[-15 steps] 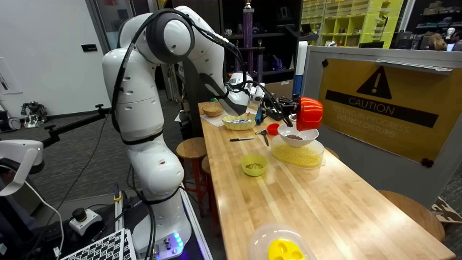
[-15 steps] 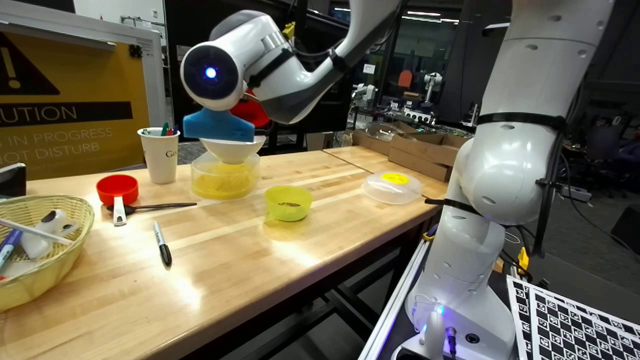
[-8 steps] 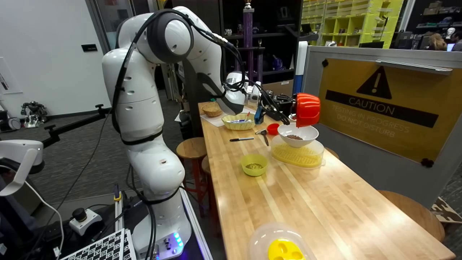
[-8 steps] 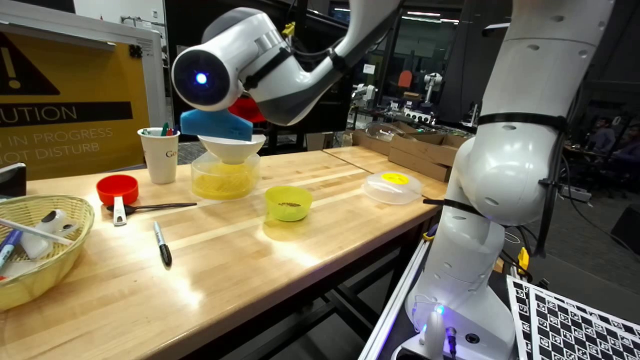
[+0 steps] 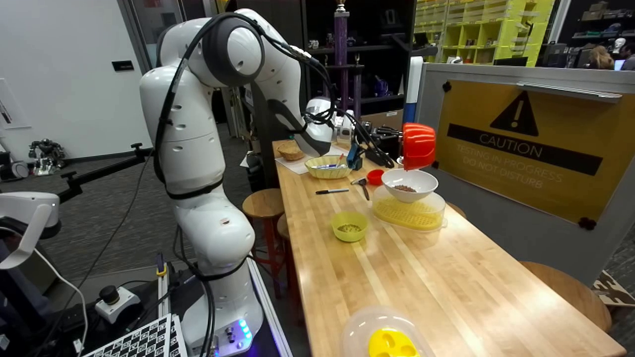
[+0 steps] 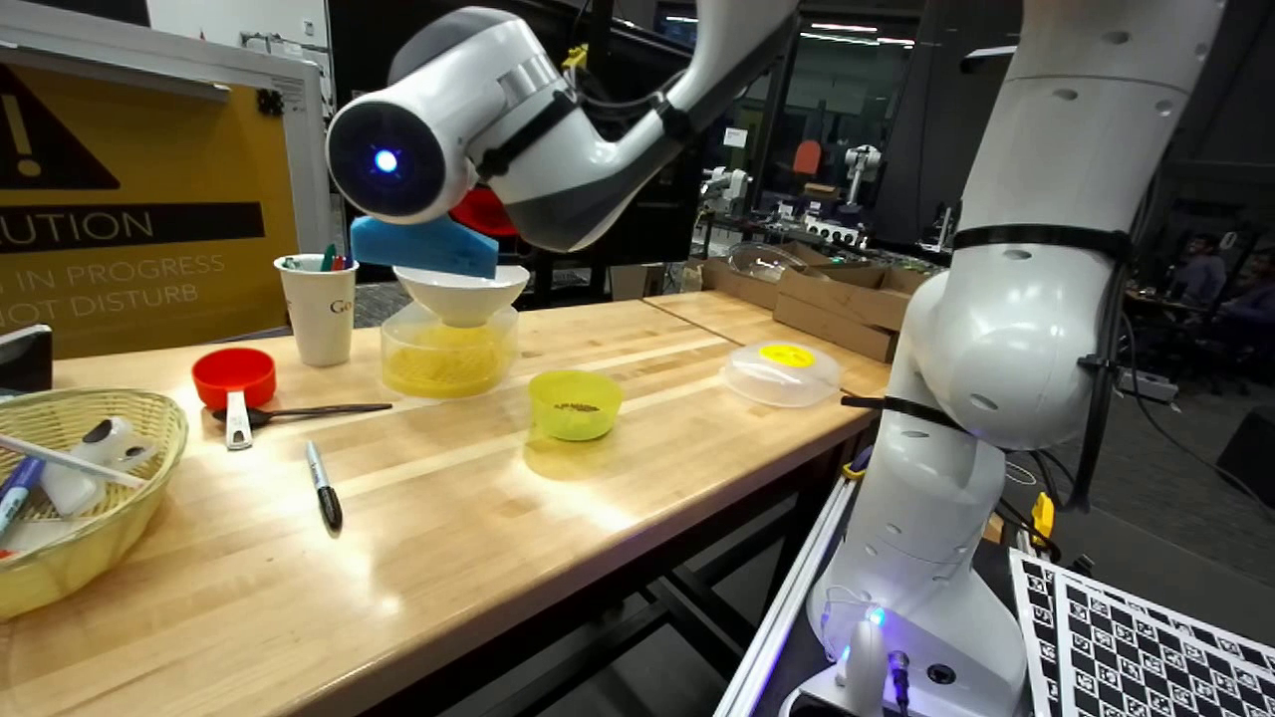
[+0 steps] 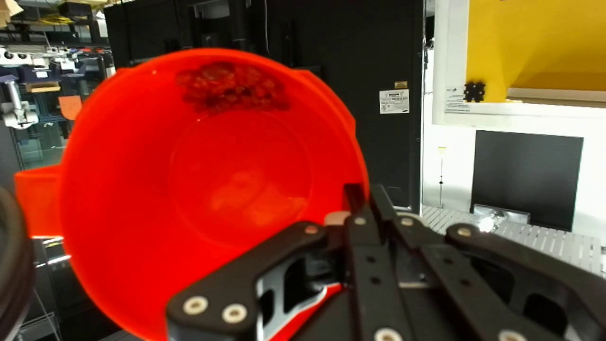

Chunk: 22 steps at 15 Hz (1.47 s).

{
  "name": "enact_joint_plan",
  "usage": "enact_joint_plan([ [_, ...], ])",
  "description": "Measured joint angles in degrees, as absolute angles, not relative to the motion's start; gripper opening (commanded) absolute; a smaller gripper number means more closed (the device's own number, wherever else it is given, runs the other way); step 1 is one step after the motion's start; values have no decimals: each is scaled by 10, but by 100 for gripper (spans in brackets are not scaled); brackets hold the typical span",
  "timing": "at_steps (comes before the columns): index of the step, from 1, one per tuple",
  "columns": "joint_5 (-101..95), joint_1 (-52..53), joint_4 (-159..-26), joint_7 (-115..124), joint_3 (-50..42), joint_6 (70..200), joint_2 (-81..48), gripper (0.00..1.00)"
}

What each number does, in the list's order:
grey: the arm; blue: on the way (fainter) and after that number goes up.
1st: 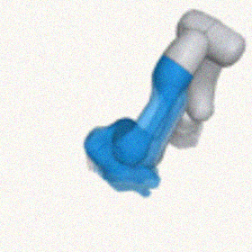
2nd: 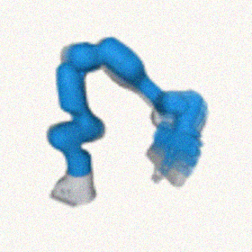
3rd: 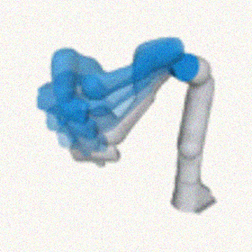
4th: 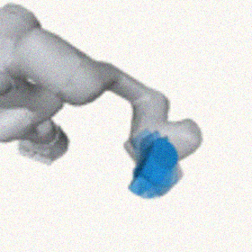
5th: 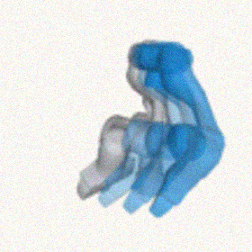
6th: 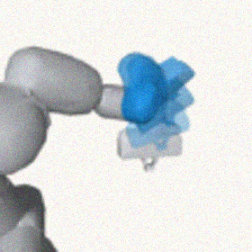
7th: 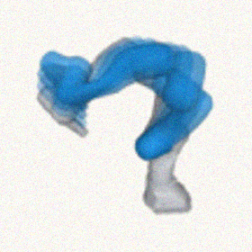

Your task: Pour the contents of the orange bowl into the white bowl on the left

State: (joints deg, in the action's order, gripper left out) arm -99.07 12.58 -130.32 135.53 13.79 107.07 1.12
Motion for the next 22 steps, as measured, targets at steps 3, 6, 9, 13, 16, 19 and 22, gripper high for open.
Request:
enact_joint_plan([
  [3,-991,133,-1303,1359,144,1056,11,1],
  [6,-991,141,-1304,1366,151,1036,11,1],
  [9,-992,145,-1305,1369,156,1015,8,1],
  [13,-1001,145,-1306,1374,157,995,-1,1],
  [16,-1001,145,-1307,1378,157,984,-8,1],
  [19,-1001,145,-1307,1380,157,975,-14,1],
  [22,-1002,145,-1307,1386,157,966,-17,1],
])
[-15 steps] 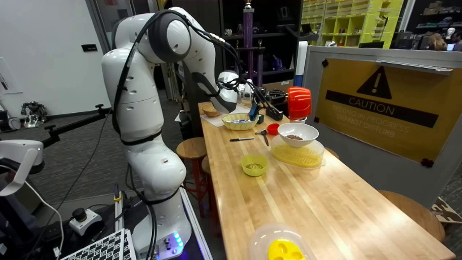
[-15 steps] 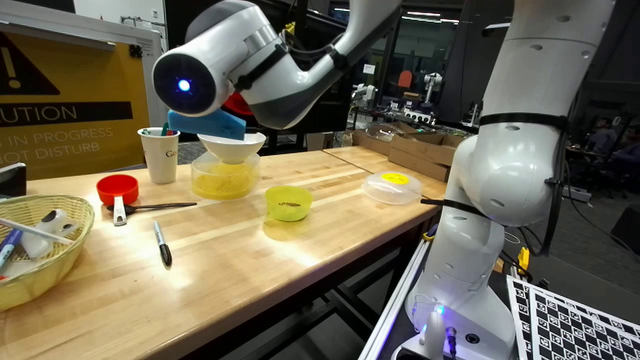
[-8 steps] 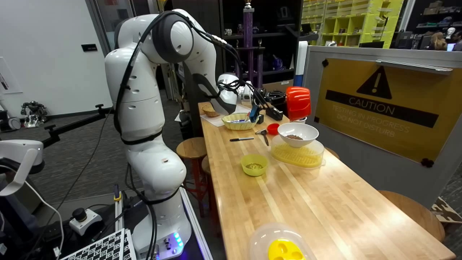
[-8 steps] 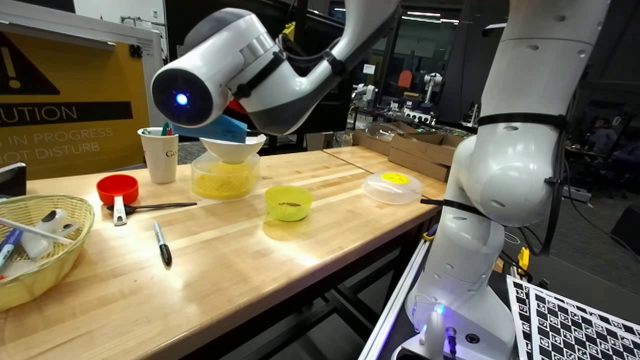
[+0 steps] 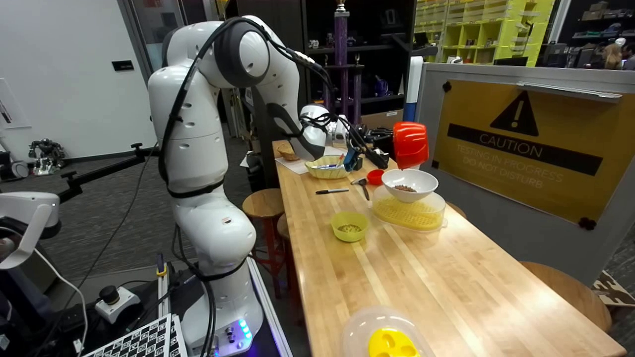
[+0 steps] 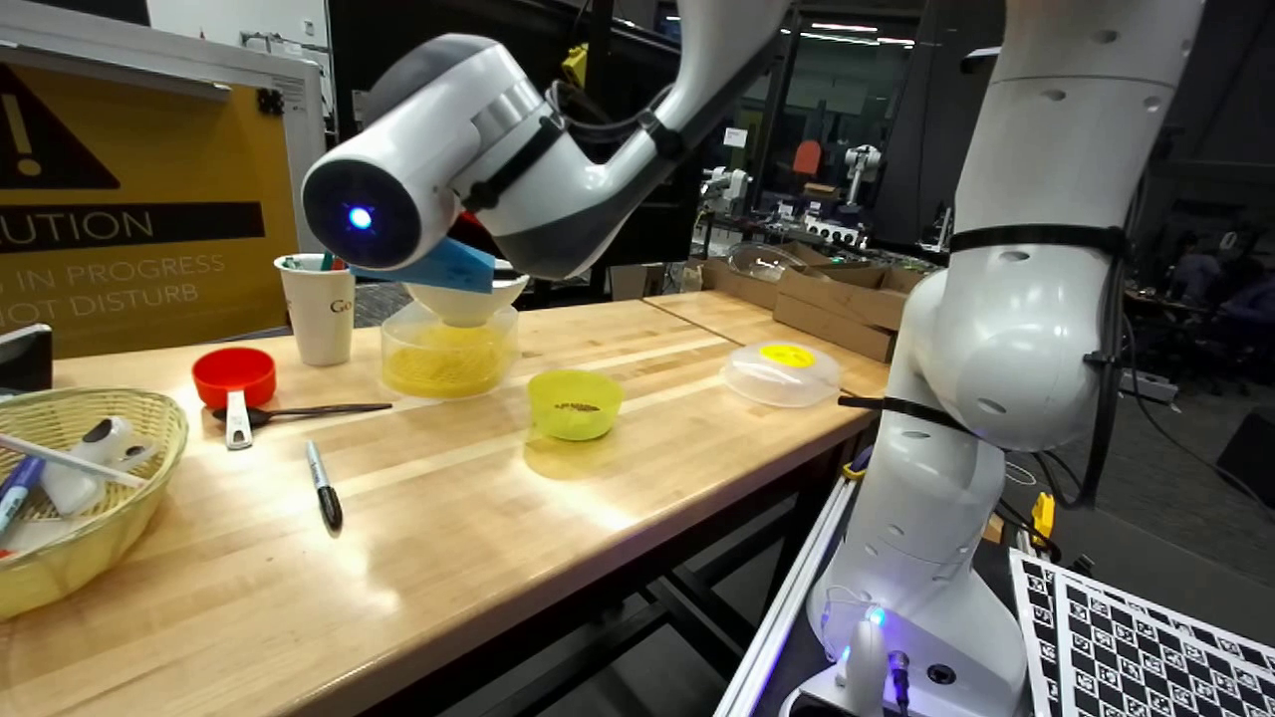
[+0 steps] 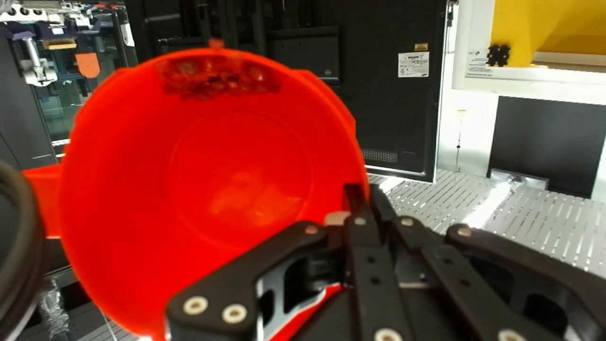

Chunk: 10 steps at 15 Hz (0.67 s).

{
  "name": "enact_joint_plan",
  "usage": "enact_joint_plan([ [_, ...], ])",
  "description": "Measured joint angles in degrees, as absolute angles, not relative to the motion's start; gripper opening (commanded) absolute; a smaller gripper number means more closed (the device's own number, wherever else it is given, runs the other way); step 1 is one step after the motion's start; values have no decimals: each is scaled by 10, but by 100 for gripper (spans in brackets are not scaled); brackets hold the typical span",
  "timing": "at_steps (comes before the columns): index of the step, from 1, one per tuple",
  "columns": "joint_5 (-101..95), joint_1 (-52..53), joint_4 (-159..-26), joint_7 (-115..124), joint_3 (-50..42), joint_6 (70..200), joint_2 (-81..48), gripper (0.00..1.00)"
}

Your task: Pour the contents of the orange bowl into the white bowl on the left

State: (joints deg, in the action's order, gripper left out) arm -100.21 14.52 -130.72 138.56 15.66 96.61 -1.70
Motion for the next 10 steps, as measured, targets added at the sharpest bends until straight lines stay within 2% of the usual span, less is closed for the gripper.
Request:
enact_joint_plan([
  [10,-1070,140,-1265,1387,147,955,-65,1],
])
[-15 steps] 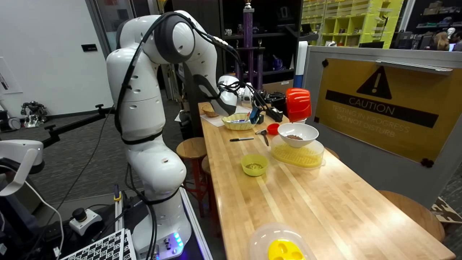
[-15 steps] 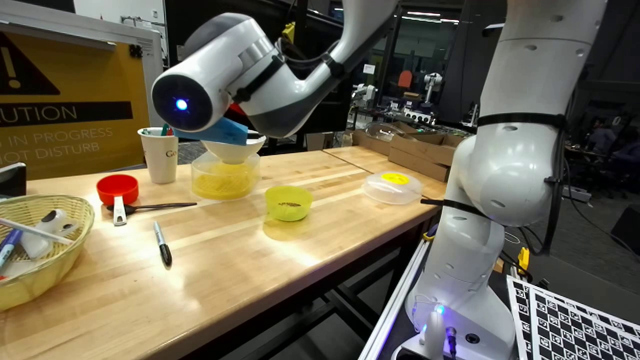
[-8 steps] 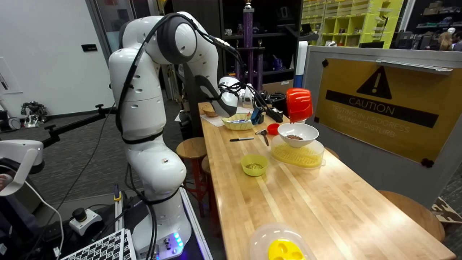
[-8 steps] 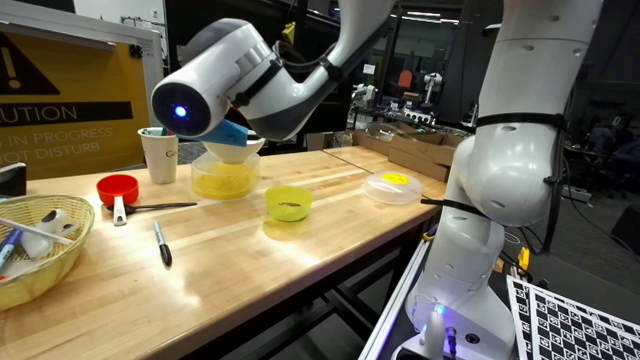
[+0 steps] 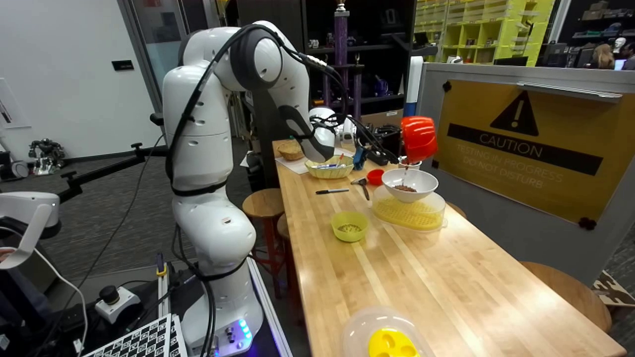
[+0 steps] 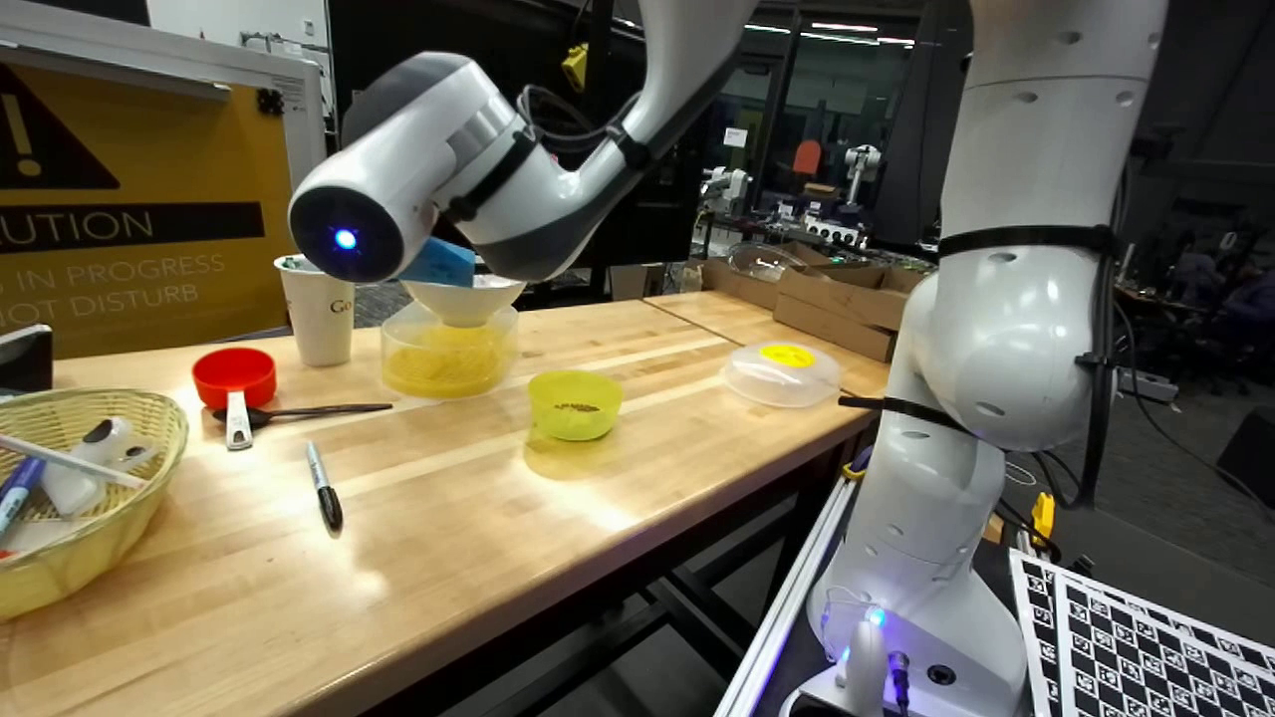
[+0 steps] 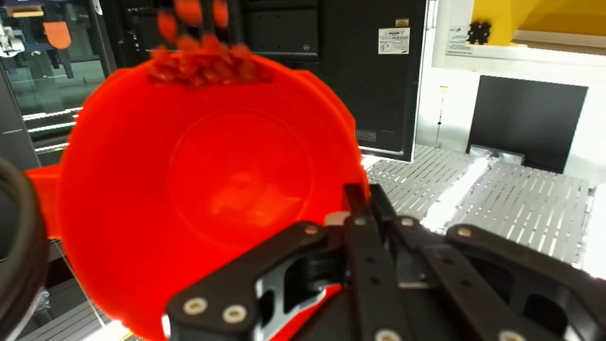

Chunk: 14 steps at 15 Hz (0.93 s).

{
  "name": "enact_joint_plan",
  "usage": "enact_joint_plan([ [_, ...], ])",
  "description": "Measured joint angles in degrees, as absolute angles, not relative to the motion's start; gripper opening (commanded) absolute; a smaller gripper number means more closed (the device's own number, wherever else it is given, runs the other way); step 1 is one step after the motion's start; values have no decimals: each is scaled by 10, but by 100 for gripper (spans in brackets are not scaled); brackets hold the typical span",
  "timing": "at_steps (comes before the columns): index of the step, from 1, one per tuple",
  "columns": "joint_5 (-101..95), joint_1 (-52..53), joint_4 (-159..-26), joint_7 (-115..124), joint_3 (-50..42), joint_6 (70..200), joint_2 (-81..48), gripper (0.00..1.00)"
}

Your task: Pour the contents of the orange bowl into the white bowl on the left

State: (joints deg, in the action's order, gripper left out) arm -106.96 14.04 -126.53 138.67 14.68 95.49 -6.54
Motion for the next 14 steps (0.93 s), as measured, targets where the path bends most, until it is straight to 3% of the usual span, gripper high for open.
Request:
enact_joint_plan([
  [14,-1104,135,-1205,1407,137,915,-121,1],
])
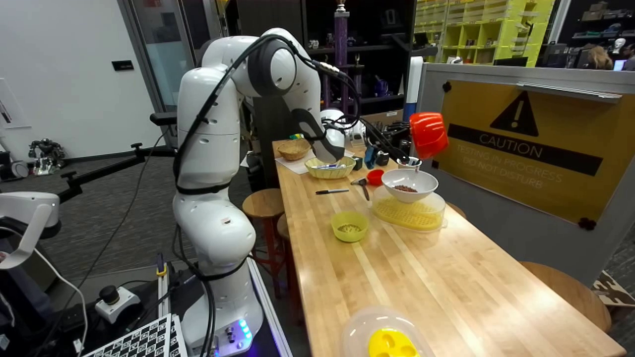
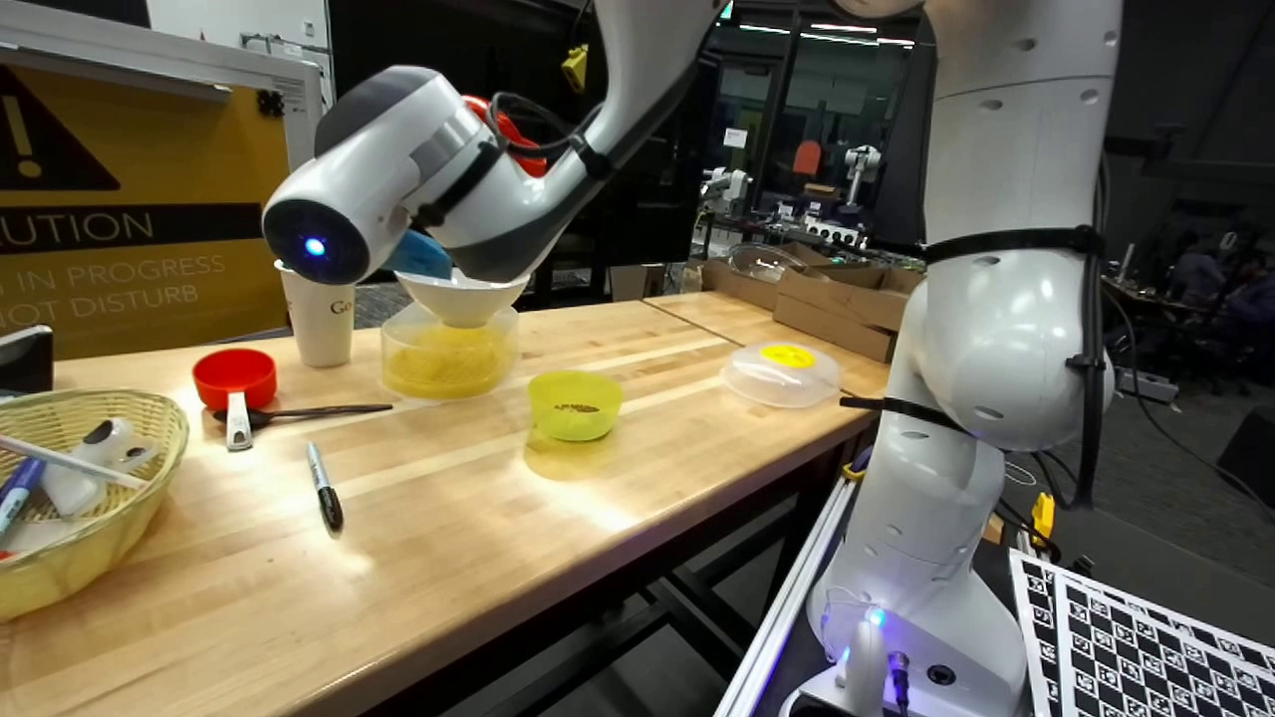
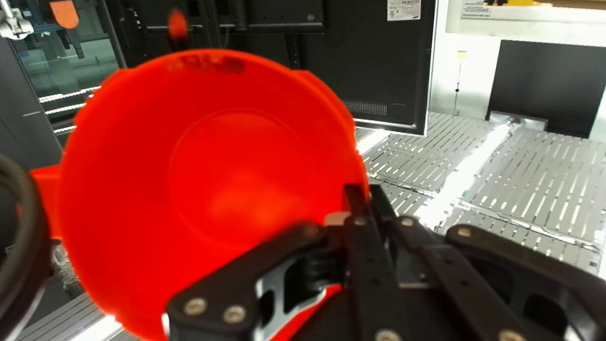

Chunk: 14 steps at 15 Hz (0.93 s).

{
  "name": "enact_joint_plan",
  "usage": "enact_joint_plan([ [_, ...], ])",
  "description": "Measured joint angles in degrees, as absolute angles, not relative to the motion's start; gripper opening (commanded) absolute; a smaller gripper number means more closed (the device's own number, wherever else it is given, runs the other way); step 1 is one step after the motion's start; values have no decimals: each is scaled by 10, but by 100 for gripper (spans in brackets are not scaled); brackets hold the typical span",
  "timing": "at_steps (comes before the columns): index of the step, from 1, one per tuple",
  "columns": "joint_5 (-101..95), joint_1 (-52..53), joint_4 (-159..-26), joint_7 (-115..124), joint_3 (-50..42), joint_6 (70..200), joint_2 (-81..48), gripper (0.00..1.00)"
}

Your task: Pour the contents of the orange bowl into the white bowl on the left

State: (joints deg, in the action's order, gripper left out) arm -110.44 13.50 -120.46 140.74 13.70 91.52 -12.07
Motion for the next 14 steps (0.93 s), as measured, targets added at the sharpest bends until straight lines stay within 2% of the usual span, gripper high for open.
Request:
enact_joint_plan([
  [14,-1174,139,-1195,1422,138,832,-142,1],
])
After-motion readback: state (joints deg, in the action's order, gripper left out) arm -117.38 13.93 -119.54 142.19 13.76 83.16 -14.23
